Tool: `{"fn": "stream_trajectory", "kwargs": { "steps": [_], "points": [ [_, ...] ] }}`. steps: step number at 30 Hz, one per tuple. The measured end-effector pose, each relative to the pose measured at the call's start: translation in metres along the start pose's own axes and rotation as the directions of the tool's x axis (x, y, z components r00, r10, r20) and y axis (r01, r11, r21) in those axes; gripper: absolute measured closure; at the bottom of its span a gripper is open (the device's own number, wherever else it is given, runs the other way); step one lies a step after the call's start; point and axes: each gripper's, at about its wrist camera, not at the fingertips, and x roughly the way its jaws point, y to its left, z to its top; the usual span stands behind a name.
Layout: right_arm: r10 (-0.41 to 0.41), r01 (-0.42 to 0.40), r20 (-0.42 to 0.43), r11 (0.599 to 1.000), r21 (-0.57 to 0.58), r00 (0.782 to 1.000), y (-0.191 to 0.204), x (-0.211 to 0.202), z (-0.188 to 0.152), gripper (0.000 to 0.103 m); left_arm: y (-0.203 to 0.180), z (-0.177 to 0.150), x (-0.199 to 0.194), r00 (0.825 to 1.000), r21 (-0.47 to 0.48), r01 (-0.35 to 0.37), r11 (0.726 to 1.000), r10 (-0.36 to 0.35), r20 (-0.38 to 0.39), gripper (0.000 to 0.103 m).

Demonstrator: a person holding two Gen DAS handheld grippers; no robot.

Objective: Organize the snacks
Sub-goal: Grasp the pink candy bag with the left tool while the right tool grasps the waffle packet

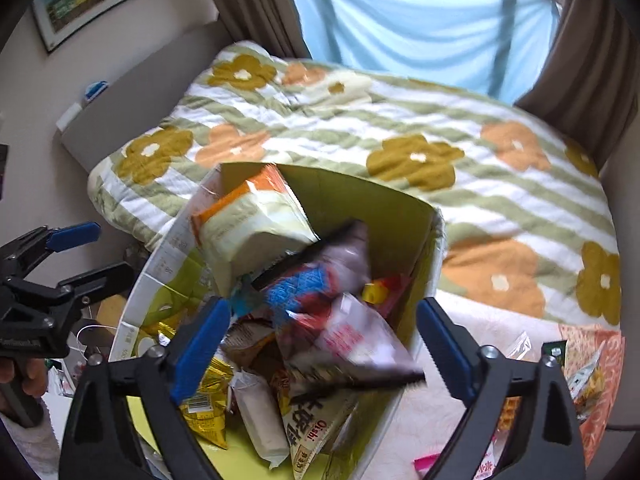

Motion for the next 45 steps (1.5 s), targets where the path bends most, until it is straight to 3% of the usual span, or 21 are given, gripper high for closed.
{"fn": "stream_trajectory", "kwargs": {
  "steps": [2,13,20,26,34,41,45],
  "points": [
    [-0.002,0.002,0.021,1.0,0.004,1.0,-0.001,-0.006,-0.006,0.001,0.0,-0.006,-0.002,1.0,-0.009,0.014,1.0,-0.014,0.0,0.009],
    [-0.06,0.055,0.089,0.997,0.059,0.994,-0.018,-0.049,-0.025,0.001,-0.021,-0.007,-0.006,0.995,0.038,0.097,0.995,-0.098,0.026,0.009],
    [-0.151,0.13,0.156,0.982,0.135,0.976,-0.064,-0.114,-0.05,0.001,-0.069,-0.004,-0.022,0.99,0.111,0.123,0.986,-0.129,0.053,0.009],
    [-0.226,0.2,0.194,0.969,0.143,0.955,-0.116,-0.159,-0.083,0.0,-0.133,-0.018,-0.035,0.986,0.128,0.142,0.981,-0.152,0.066,0.009],
    [-0.157,0.145,0.185,0.987,0.074,0.97,-0.19,-0.179,-0.112,0.0,-0.242,-0.052,-0.037,0.985,0.136,0.161,0.978,-0.168,0.043,0.009],
    [-0.049,0.06,0.114,0.993,-0.097,0.992,-0.226,-0.151,-0.115,0.001,-0.322,-0.084,0.001,0.968,0.218,0.247,0.944,-0.249,-0.019,0.009],
    [-0.052,0.063,0.076,0.986,-0.154,0.996,-0.241,-0.122,-0.118,0.001,-0.349,-0.101,0.031,0.976,0.297,0.219,0.929,-0.213,-0.052,0.009]
  ]
}}
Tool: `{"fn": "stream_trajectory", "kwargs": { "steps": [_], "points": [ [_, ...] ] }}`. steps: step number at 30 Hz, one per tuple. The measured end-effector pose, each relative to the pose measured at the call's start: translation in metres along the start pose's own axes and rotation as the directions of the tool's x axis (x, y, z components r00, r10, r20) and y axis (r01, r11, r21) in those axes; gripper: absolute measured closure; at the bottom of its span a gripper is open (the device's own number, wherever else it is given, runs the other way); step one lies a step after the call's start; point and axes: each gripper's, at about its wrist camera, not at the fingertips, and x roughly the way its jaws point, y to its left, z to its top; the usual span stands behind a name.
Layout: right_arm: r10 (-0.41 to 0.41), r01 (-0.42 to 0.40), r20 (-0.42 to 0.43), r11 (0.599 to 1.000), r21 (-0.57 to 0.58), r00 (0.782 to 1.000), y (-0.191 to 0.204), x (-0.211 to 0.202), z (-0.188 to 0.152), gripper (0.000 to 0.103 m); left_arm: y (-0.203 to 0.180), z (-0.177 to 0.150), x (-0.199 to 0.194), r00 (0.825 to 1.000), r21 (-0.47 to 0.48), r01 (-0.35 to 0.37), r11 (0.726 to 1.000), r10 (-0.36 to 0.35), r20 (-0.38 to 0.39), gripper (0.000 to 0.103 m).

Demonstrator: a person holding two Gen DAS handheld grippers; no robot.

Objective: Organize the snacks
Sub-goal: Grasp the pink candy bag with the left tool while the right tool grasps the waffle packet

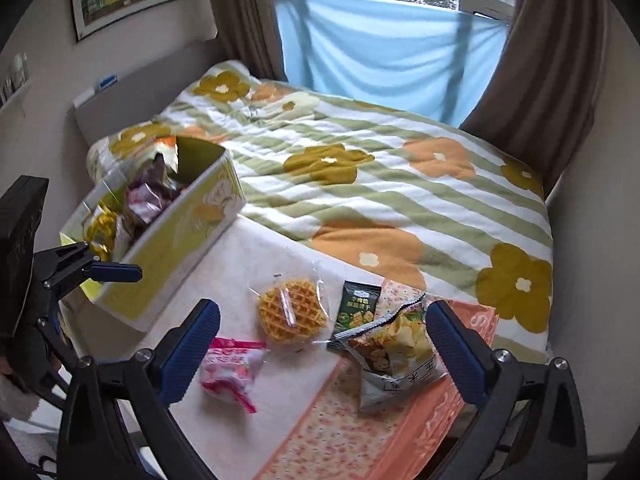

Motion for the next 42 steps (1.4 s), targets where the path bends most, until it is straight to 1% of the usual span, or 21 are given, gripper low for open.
{"fn": "stream_trajectory", "kwargs": {
  "steps": [2,4,7,10,14,17,18,19,21,24,26,30,32,33,37,42],
  "points": [
    [0.018,-0.018,-0.014,1.0,-0.009,1.0,-0.007,0.016,-0.006,0.001,-0.008,-0.009,0.021,1.0,0.056,-0.016,0.998,0.017,-0.025,0.009],
    [0.054,-0.054,-0.031,0.998,-0.01,0.998,-0.012,0.035,-0.012,0.001,-0.016,-0.019,0.044,0.997,0.108,-0.025,0.994,0.032,-0.064,0.009],
    [0.066,-0.068,-0.056,0.997,-0.032,0.996,-0.014,0.059,-0.02,0.001,-0.018,-0.03,0.075,0.994,0.154,-0.009,0.988,0.026,-0.103,0.009],
    [0.054,-0.057,-0.072,0.998,-0.042,0.996,-0.017,0.076,-0.025,0.001,-0.016,-0.038,0.099,0.992,0.176,0.024,0.984,-0.002,-0.125,0.009],
    [0.049,-0.049,-0.062,0.999,-0.011,0.997,-0.023,0.085,-0.03,0.0,-0.014,-0.047,0.124,0.988,0.189,0.057,0.98,-0.029,-0.151,0.009],
    [0.058,-0.059,-0.062,0.998,0.0,0.996,-0.022,0.091,-0.033,0.0,-0.008,-0.053,0.14,0.984,0.162,0.069,0.984,-0.04,-0.176,0.009],
    [0.058,-0.058,-0.066,0.998,0.001,0.996,-0.021,0.093,-0.033,0.0,-0.006,-0.055,0.142,0.983,0.149,0.074,0.986,-0.047,-0.176,0.009],
    [0.062,-0.062,-0.069,0.998,0.001,0.996,-0.02,0.095,-0.034,0.001,-0.004,-0.056,0.14,0.986,0.14,0.07,0.988,-0.047,-0.159,0.009],
    [0.074,-0.075,-0.071,0.997,-0.005,0.995,-0.017,0.098,-0.033,0.0,0.0,-0.057,0.139,0.987,0.114,0.055,0.992,-0.037,-0.157,0.009],
    [0.079,-0.08,-0.074,0.997,-0.023,0.994,-0.012,0.104,-0.031,0.001,0.013,-0.055,0.138,0.989,0.047,0.029,0.998,-0.022,-0.148,0.009],
    [0.087,-0.089,-0.073,0.996,-0.028,0.994,-0.01,0.108,-0.03,0.001,0.017,-0.053,0.138,0.99,0.013,0.033,0.999,-0.031,-0.138,0.009],
    [0.061,-0.072,-0.103,0.993,-0.098,0.993,0.004,0.123,-0.029,0.001,0.014,-0.048,0.142,0.992,0.021,0.023,1.0,-0.021,-0.123,0.009],
    [0.05,-0.065,-0.118,0.989,-0.133,0.992,0.011,0.132,-0.03,0.001,0.014,-0.049,0.141,0.994,0.029,0.007,1.0,-0.004,-0.108,0.016],
    [0.055,-0.072,-0.123,0.988,-0.139,0.991,0.012,0.135,-0.031,0.001,0.014,-0.049,0.139,0.995,0.031,-0.001,1.0,0.004,-0.1,0.022],
    [0.075,-0.097,-0.14,0.982,-0.159,0.987,0.019,0.145,-0.031,0.001,0.026,-0.053,0.132,0.996,-0.011,0.026,1.0,-0.027,-0.086,0.033],
    [0.08,-0.112,-0.158,0.972,-0.205,0.984,0.031,0.157,-0.03,0.001,0.034,-0.055,0.126,0.997,-0.033,0.01,0.999,-0.012,-0.08,0.041]
  ]
}}
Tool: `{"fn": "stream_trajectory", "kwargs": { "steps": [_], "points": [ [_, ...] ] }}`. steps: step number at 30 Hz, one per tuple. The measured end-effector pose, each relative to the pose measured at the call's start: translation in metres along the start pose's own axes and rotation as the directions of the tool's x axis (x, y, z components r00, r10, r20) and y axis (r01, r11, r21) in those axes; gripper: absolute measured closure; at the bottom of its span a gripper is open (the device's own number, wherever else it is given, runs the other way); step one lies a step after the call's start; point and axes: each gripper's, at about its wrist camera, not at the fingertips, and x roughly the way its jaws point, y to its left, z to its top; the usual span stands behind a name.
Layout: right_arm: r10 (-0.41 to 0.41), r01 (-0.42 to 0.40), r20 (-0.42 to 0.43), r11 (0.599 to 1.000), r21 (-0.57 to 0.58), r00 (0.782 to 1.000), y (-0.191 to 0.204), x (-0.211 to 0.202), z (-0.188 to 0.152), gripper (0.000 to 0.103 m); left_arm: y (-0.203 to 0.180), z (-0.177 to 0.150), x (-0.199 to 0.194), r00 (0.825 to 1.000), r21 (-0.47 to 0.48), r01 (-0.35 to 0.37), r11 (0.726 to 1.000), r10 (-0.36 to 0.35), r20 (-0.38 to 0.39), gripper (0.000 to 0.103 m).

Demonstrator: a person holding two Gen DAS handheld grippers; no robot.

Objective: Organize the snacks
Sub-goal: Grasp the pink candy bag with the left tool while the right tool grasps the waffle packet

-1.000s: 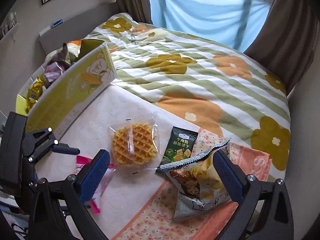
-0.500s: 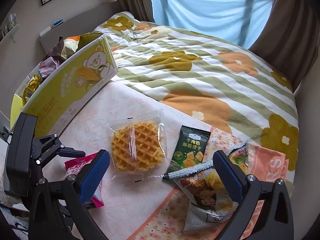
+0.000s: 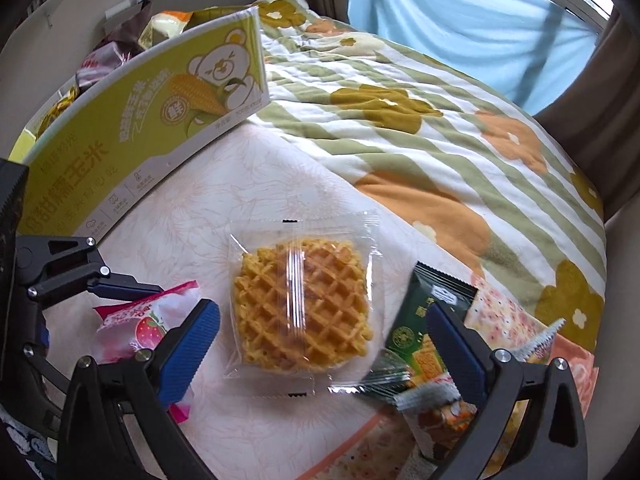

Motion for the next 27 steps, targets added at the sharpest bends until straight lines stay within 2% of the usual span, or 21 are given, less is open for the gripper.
{"fn": "stream_trajectory", "kwargs": {
  "steps": [9,17,19,22,27],
  "points": [
    [0.023,-0.024,-0.053,0.999,-0.025,0.998,0.009,0.029,0.0,0.002,0.011,-0.01,-0.009,0.999,-0.048,-0.043,0.998,0.042,-0.019,0.042],
    [0.059,-0.058,-0.044,0.998,0.018,0.997,0.004,0.038,-0.003,0.007,0.013,-0.016,-0.013,0.998,-0.073,-0.064,0.995,0.062,-0.033,0.043],
    [0.048,-0.048,-0.033,0.999,0.007,0.998,0.006,0.036,-0.003,0.018,0.014,-0.01,-0.008,0.997,-0.08,-0.069,0.994,0.067,-0.033,0.043],
    [0.045,-0.045,-0.026,0.999,0.001,0.999,0.008,0.033,-0.004,0.026,0.011,-0.011,-0.01,0.997,-0.077,-0.079,0.994,0.077,-0.028,0.045],
    [0.041,-0.041,-0.012,0.999,0.013,0.999,0.011,0.026,-0.007,0.031,0.007,-0.012,-0.015,0.996,-0.061,-0.089,0.994,0.089,-0.015,0.053]
  ]
}}
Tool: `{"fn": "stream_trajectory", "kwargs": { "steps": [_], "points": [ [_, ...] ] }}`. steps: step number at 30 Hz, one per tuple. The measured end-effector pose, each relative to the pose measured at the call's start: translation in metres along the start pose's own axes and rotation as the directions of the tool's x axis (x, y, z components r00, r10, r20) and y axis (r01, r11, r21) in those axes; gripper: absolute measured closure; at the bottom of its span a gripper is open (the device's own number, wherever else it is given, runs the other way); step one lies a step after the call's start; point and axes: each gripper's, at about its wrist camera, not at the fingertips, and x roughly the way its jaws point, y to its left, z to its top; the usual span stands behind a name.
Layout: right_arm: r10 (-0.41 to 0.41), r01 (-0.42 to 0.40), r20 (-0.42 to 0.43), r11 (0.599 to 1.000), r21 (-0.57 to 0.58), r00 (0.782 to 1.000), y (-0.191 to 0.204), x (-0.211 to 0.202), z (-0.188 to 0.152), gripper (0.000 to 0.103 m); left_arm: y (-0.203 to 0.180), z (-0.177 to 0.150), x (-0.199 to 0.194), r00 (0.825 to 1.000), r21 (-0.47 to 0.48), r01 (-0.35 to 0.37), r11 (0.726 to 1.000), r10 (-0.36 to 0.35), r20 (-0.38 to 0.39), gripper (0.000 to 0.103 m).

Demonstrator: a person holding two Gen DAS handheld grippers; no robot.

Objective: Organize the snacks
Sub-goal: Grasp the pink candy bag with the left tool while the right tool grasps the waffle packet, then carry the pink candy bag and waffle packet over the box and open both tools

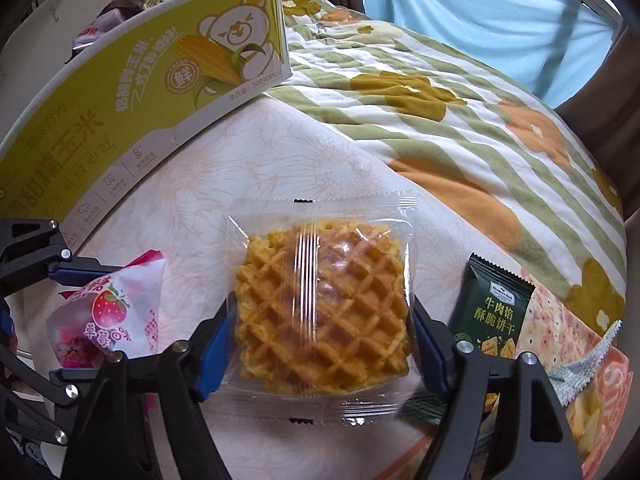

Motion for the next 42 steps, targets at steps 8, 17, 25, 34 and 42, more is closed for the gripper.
{"fn": "stream_trajectory", "kwargs": {
  "steps": [8,17,25,34,42],
  "points": [
    [-0.018,0.016,0.054,0.999,0.044,0.998,-0.004,-0.037,-0.004,0.031,0.004,-0.007,-0.012,1.0,-0.019,-0.012,1.0,0.012,0.004,0.056],
    [-0.029,0.019,0.136,0.997,0.08,0.99,-0.003,-0.128,0.01,0.031,-0.012,0.014,-0.077,0.996,-0.028,-0.007,1.0,0.01,0.094,0.056],
    [-0.042,0.032,0.208,0.998,0.053,0.977,0.019,-0.207,0.027,0.031,-0.006,0.032,-0.161,0.975,-0.096,-0.019,0.995,0.04,0.218,0.056],
    [-0.024,0.015,0.271,0.999,0.037,0.962,0.076,-0.227,0.065,0.031,0.07,0.041,-0.226,0.948,-0.171,-0.068,0.983,0.117,0.296,0.056],
    [0.013,-0.035,0.288,0.997,0.071,0.957,0.142,-0.194,0.117,0.031,0.161,0.05,-0.23,0.954,-0.163,-0.105,0.981,0.145,0.261,0.056]
  ]
}}
